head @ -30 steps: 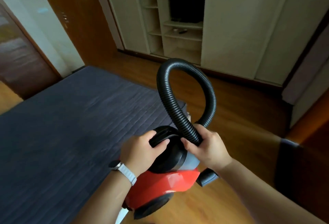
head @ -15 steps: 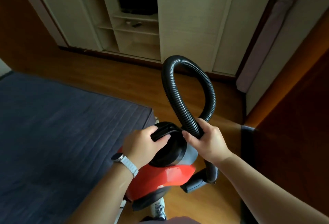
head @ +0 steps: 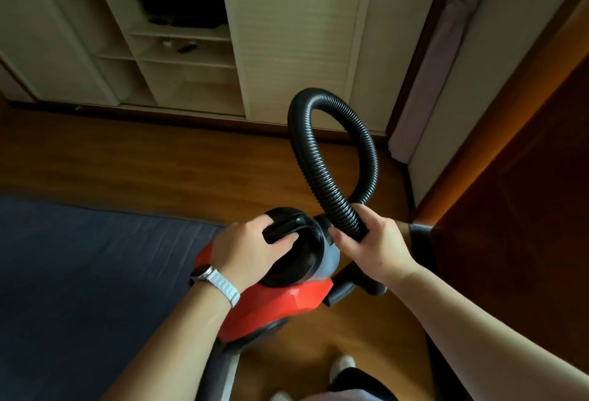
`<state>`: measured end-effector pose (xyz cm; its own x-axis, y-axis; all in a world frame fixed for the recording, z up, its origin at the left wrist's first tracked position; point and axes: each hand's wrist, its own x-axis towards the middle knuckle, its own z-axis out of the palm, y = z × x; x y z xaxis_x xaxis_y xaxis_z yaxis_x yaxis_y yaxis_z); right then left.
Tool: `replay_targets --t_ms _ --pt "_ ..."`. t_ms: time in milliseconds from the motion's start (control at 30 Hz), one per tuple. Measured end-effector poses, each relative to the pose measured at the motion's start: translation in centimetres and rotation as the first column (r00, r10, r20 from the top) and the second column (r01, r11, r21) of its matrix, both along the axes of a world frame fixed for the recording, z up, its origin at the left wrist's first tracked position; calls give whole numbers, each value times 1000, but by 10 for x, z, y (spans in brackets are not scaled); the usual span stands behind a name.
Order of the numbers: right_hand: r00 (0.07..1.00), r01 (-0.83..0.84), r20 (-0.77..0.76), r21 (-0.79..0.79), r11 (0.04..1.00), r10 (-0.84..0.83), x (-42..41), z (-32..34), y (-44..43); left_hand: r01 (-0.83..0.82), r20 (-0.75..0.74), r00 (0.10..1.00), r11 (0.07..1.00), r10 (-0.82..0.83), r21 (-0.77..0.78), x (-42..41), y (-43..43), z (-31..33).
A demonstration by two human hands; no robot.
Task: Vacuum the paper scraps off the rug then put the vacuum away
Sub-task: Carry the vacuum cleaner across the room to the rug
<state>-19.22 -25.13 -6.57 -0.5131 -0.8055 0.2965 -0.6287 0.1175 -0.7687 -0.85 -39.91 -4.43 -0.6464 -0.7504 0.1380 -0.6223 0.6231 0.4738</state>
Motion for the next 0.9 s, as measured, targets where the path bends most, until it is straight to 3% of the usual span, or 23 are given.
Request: replay_targets --t_ms 267,467,900 --pt "998 -11 55 0 1000 11 -90 -27 -77 -25 26 999 1000 25 -1 -89 -70 -22" --pt "995 -10 97 26 1000 7 -192 -37 -136 -108 134 986 992 98 64 -191 -118 -25" --pt "990 -135 40 25 991 134 -336 -20 -266 -243 38 970 961 240 130 -329 -226 -5"
